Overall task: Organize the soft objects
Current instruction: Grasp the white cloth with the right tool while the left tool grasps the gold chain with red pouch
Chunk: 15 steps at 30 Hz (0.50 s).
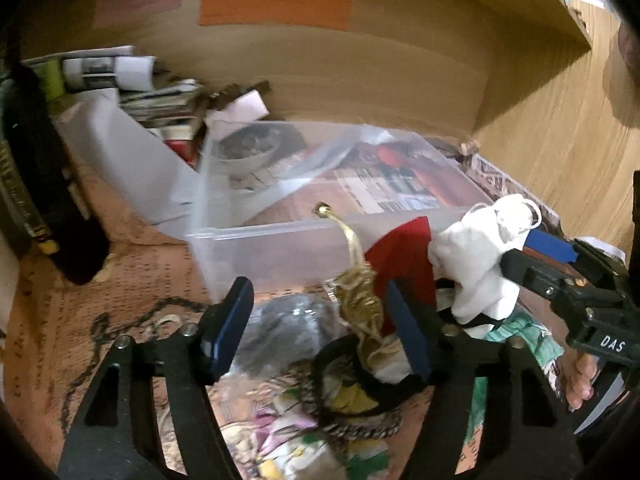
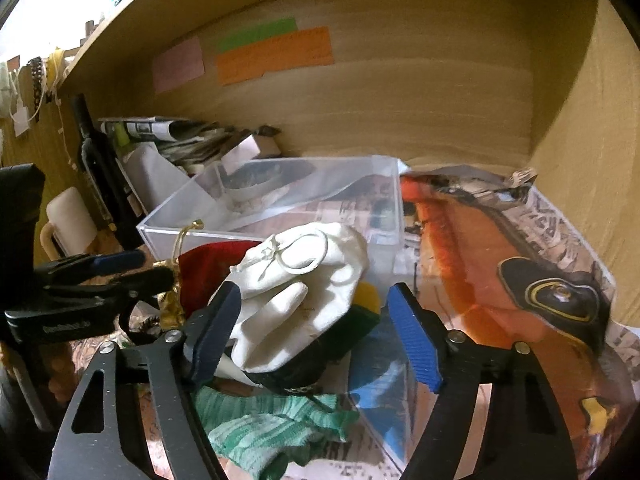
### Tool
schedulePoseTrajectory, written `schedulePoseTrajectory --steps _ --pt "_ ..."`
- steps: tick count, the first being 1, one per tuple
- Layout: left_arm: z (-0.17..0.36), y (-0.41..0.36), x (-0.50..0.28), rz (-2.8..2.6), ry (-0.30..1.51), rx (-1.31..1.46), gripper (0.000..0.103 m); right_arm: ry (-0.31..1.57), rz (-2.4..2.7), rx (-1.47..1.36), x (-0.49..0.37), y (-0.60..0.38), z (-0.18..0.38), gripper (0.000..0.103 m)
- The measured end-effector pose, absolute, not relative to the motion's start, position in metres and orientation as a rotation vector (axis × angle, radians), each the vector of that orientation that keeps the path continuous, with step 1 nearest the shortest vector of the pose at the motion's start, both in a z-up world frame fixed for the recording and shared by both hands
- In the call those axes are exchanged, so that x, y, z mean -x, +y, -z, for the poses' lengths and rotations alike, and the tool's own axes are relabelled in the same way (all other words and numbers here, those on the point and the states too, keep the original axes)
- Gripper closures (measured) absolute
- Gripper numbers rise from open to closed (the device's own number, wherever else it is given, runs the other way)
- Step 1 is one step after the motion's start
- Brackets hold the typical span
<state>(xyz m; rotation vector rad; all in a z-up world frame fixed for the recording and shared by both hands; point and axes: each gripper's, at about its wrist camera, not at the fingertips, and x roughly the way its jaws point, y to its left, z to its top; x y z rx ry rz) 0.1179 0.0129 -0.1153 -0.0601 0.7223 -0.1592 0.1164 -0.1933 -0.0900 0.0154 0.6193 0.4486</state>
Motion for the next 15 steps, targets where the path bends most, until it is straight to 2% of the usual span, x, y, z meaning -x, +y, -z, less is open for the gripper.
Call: schedulePoseTrajectory --steps 7,10,13,14,15 --pt "0.125 -0.003 -0.135 0.208 0.759 0.038 0.064 0.642 -0.500 -0.030 -0.124 -0.188 0.093 0.043" --pt "0.128 -0.005 -0.138 0.214 0.759 0.042 0.068 0.654 -0.497 -0.012 -0.127 -0.184 0.096 0.044" --pt "0.131 -0.006 -0.140 0.238 0.760 0.051 0.076 0.660 -0.496 0.013 -0.129 -0.179 0.096 0.044" --pt "0.132 -0.006 -0.140 0.234 0.759 0.051 0.080 0.661 -0.494 0.019 -0.129 -0.179 0.097 0.045" --pt "0.132 -0.007 -0.140 0.234 0.759 0.051 0.082 0.659 -0.492 0.020 -0.129 -0.179 0.096 0.051"
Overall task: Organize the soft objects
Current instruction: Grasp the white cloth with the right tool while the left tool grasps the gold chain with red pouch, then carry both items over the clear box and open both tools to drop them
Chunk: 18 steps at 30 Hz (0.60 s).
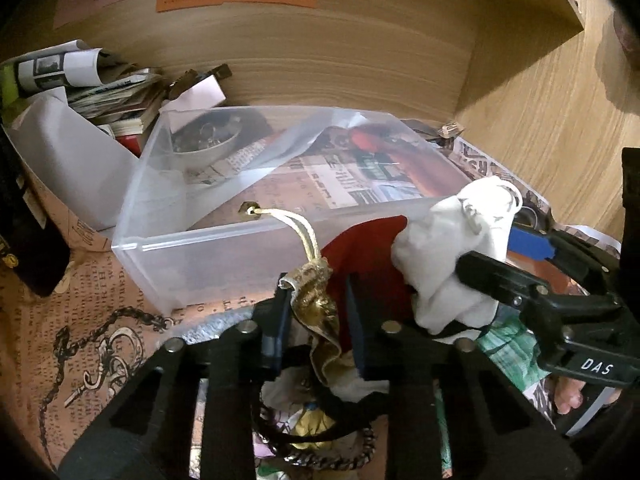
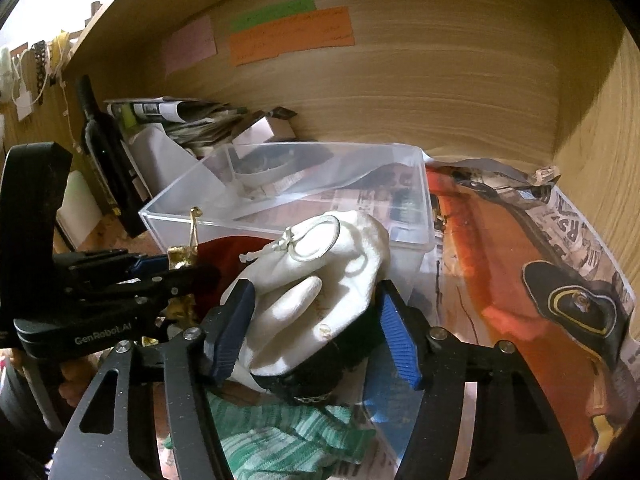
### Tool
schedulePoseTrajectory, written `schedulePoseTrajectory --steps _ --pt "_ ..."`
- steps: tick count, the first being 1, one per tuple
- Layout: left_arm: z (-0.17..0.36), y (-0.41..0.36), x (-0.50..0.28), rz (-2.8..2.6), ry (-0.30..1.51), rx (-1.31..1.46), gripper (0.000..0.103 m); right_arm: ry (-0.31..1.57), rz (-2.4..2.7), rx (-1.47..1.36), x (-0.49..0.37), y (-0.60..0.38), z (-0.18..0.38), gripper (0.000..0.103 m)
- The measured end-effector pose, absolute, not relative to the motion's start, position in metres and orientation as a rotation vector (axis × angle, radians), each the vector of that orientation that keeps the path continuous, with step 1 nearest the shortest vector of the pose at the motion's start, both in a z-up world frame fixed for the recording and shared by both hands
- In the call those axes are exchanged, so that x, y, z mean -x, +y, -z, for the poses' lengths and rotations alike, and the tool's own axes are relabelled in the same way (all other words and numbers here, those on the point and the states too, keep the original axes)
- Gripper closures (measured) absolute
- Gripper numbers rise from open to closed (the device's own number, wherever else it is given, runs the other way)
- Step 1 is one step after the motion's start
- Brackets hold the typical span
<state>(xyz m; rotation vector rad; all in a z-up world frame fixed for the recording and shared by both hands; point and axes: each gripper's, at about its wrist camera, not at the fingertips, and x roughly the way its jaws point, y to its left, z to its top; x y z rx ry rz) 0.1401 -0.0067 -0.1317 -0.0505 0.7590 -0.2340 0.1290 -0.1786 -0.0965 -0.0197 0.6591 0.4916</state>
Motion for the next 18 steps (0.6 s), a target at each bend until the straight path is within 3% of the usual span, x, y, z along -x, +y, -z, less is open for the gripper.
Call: schedulePoseTrajectory --steps 3,6,18 --pt "0.130 -0.007 -0.138 0.237 0.751 0.062 0.090 0.652 -0.469 0.023 -0.130 -0.180 0.095 0.078" --pt "0.125 -0.007 -0.133 0.229 0.727 0.058 0.092 0.647 -0.480 -0.011 -0.131 -0.186 0.092 0.090" --pt "0.095 0.003 -0.109 0.175 0.617 0.060 0.095 0.512 -0.505 -0.036 -0.112 -0.193 0.061 0.096"
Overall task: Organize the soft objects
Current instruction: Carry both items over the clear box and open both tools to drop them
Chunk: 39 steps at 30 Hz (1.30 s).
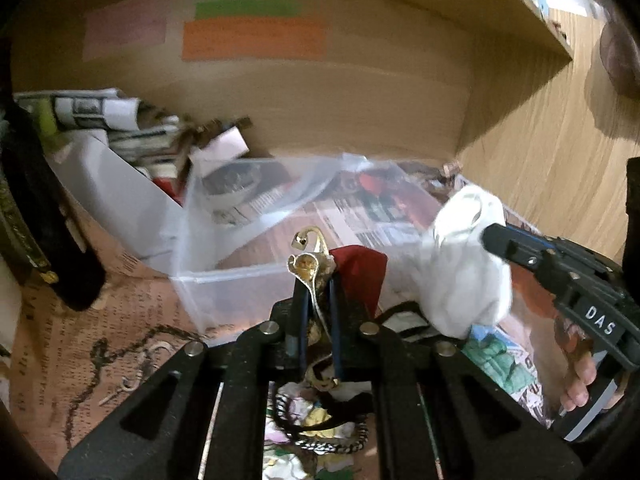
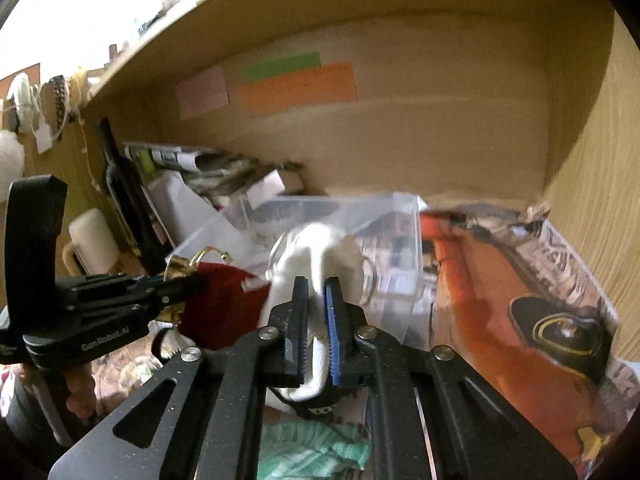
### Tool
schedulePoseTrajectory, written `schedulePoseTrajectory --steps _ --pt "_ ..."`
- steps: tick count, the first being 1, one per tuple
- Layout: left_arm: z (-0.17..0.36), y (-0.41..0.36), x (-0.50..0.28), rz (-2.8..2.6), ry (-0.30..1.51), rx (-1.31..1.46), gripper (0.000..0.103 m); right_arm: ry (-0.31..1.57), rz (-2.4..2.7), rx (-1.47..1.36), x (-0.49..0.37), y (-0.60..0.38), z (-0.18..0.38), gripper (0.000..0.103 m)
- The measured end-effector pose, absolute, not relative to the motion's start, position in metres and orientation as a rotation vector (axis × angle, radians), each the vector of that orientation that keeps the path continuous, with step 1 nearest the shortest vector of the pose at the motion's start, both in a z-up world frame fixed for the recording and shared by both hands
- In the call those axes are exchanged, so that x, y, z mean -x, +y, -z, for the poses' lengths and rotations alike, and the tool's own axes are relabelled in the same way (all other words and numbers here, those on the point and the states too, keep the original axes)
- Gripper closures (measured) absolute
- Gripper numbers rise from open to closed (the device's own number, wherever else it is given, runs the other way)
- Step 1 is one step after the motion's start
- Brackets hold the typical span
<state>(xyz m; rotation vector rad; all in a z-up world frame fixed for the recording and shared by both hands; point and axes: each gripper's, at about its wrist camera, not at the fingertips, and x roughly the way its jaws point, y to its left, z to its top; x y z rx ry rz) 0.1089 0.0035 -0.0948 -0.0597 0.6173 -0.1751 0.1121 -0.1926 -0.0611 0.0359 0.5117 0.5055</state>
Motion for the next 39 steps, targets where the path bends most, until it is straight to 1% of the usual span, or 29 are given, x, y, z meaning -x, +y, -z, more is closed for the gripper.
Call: schedulePoseTrajectory --steps 6,9,11,13,14,15,20,21,23,25,26,28,31,39 --pt "0.074 0.014 -0.100 0.147 0.557 0.064 0.095 0.451 -0.481 -0.036 -0.107 -0.199 0.044 0.096" --pt "0.070 0.017 -0.099 0.141 0.548 0.066 0.095 0.487 -0.476 -0.043 -0.112 -0.203 0.048 0.095" --pt "0.070 0.018 -0.099 0.138 0.546 0.066 0.095 0.542 -0.461 -0.045 -0.118 -0.205 0.056 0.082" --pt "0.071 0.017 -0.100 0.134 0.546 0.064 0.095 0.576 -0.452 -0.056 -0.122 -0.207 0.063 0.039" --pt "0.072 0.017 -0.100 0.136 0.549 0.063 0.095 0.578 -0.450 -0.061 -0.124 -0.207 0.066 0.032" --pt "0.073 0.016 -0.099 0.136 0.550 0.063 0.095 0.579 -0.450 -0.061 -0.125 -0.207 0.067 0.029" --pt "0.073 0.015 -0.100 0.132 0.552 0.054 0.095 0.663 -0.469 -0.002 -0.147 -0.189 0.082 0.029" --pt "0.073 0.015 -0.100 0.131 0.551 0.052 0.095 0.684 -0.469 0.008 -0.151 -0.186 0.087 0.032" --pt "0.073 0.016 -0.100 0.127 0.549 0.047 0.095 0.724 -0.467 0.013 -0.158 -0.183 0.097 0.041" --pt "0.071 0.017 -0.101 0.119 0.545 0.044 0.095 0.748 -0.481 0.002 -0.161 -0.185 0.103 0.063" --pt "0.070 0.019 -0.102 0.117 0.541 0.044 0.095 0.749 -0.483 -0.001 -0.160 -0.185 0.103 0.065" --pt "0.066 0.023 -0.105 0.112 0.531 0.052 0.095 0.736 -0.485 -0.007 -0.158 -0.188 0.101 0.075" --pt "0.059 0.027 -0.108 0.105 0.514 0.060 0.095 0.707 -0.486 -0.005 -0.151 -0.188 0.092 0.080" --pt "0.035 0.032 -0.122 0.072 0.445 0.049 0.095 0.561 -0.516 0.010 -0.134 -0.187 0.046 0.080"
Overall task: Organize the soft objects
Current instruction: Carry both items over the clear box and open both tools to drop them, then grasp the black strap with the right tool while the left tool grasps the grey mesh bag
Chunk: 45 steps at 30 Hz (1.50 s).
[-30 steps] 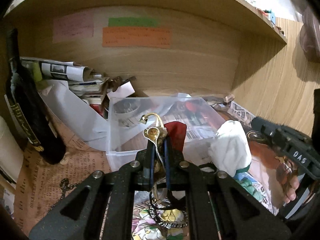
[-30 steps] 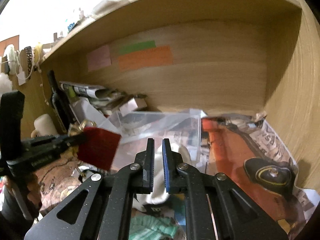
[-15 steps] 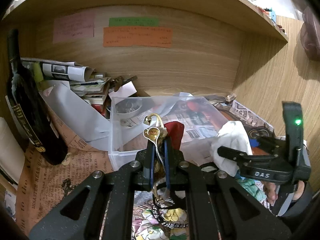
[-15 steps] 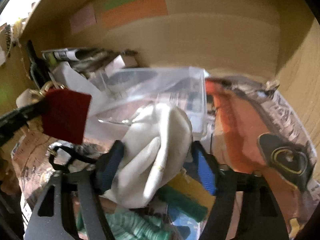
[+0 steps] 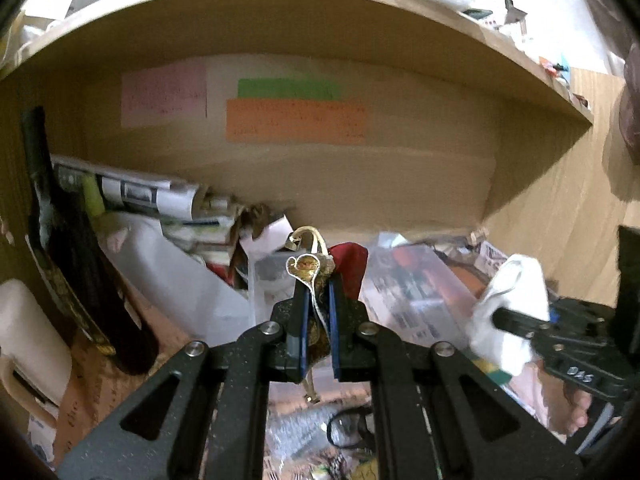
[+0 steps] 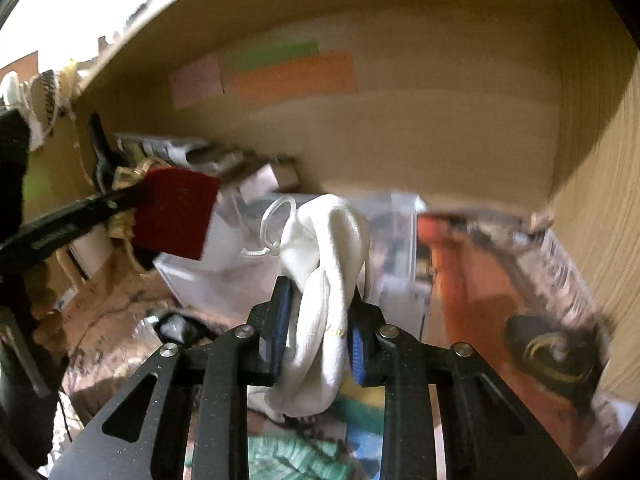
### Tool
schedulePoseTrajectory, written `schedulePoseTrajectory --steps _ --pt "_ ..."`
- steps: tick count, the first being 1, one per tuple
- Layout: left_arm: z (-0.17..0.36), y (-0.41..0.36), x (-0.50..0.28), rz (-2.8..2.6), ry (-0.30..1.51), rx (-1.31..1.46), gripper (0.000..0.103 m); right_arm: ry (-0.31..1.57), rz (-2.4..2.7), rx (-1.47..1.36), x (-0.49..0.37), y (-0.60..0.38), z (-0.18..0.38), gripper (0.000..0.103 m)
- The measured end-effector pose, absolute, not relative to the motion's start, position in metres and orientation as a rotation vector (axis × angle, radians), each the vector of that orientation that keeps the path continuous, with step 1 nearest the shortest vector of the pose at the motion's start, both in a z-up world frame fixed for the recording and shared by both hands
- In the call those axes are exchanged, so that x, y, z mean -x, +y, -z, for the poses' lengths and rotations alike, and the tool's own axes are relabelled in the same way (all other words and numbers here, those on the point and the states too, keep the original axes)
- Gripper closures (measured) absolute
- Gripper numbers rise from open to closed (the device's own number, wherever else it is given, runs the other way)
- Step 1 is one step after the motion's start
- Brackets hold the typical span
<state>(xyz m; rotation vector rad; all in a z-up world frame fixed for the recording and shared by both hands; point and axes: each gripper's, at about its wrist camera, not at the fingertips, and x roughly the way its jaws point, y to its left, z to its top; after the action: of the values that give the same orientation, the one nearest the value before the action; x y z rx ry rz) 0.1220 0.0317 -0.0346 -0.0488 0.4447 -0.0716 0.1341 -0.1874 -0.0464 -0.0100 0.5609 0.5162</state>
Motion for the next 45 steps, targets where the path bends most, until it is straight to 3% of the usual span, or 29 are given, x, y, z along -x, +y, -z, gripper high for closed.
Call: schedulePoseTrajectory --steps 9,27,29,34,40,45 --pt "0.038 0.022 -0.166 0.072 0.490 0.030 0.095 0.514 -0.490 0.049 -0.171 -0.181 0.028 0.080" --pt "0.104 0.009 -0.240 0.090 0.768 0.047 0.095 0.787 -0.493 0.190 -0.237 -0.142 0.089 0.077" --pt "0.105 0.009 -0.242 0.082 0.782 0.046 0.088 0.787 -0.485 0.195 -0.239 -0.143 0.091 0.073" --pt "0.102 0.013 -0.237 0.051 0.773 0.044 0.057 0.751 -0.448 0.206 -0.237 -0.144 0.087 0.039" --pt "0.082 0.018 -0.219 0.034 0.721 0.025 0.044 0.671 -0.447 0.177 -0.220 -0.153 0.065 0.026" --pt "0.059 0.021 -0.193 0.030 0.649 0.015 0.030 0.596 -0.456 0.151 -0.199 -0.162 0.045 0.021"
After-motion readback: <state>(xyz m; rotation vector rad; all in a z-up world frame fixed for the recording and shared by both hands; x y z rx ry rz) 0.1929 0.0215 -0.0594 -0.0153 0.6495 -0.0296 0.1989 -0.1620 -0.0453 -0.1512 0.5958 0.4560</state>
